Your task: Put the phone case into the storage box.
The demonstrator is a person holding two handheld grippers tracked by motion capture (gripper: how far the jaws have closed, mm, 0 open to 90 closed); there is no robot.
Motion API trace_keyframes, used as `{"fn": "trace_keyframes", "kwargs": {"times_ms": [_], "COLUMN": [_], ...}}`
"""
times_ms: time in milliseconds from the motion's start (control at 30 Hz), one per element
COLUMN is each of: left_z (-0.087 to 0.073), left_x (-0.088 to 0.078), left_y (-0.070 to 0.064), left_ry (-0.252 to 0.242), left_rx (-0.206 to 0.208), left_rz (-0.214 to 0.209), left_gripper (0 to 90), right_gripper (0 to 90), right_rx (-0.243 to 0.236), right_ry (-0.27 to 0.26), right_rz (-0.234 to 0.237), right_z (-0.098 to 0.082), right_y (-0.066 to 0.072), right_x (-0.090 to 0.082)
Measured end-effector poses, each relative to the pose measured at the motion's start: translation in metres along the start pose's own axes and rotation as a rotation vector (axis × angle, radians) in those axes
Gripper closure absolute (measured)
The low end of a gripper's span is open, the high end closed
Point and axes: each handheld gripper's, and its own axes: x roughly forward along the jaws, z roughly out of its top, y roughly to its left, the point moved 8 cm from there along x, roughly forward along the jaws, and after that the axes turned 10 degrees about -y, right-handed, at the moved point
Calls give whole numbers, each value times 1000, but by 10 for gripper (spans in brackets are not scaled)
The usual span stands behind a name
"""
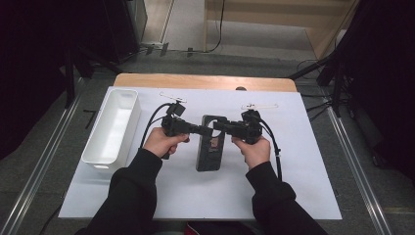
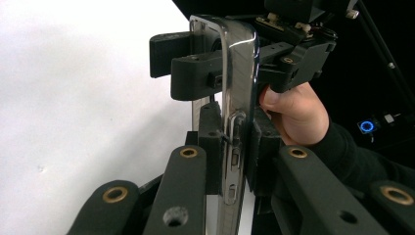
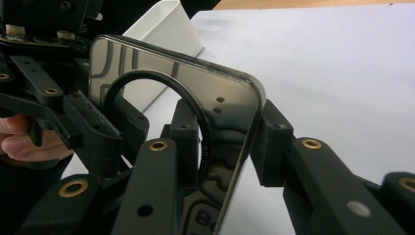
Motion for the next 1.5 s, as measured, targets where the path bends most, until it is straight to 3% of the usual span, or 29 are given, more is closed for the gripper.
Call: {"fn": "trace_keyframes", "kwargs": {"times_ms": [733, 933, 1100, 1233, 1300, 1400, 1500], "left_z": [4, 4, 6, 7, 8, 9, 8], "left_x": [-4, -4, -6, -8, -10, -10, -11], "left_y": [-2, -5, -6, -6, -6, -5, -6], "left_ry": [-33, -31, -60, -69, -79, -89, -90], "left_rx": [48, 90, 169, 196, 208, 217, 238], "left_rz": [40, 69, 115, 149, 164, 224, 243], "left_gripper": [747, 567, 393, 329, 328, 327, 327], "right_gripper": [677, 678, 679, 679, 678, 678, 678], "right_rx": [-29, -33, -43, -47, -47, -45, -50], "right_ry": [10, 7, 10, 6, 7, 8, 12], "right_rz": [5, 4, -9, -17, -21, -24, -32], "right_z": [4, 4, 6, 8, 8, 8, 7], "right_y": [3, 3, 2, 1, 0, 0, 0], "right_x": [-3, -3, -6, -8, -8, -9, -9]}}
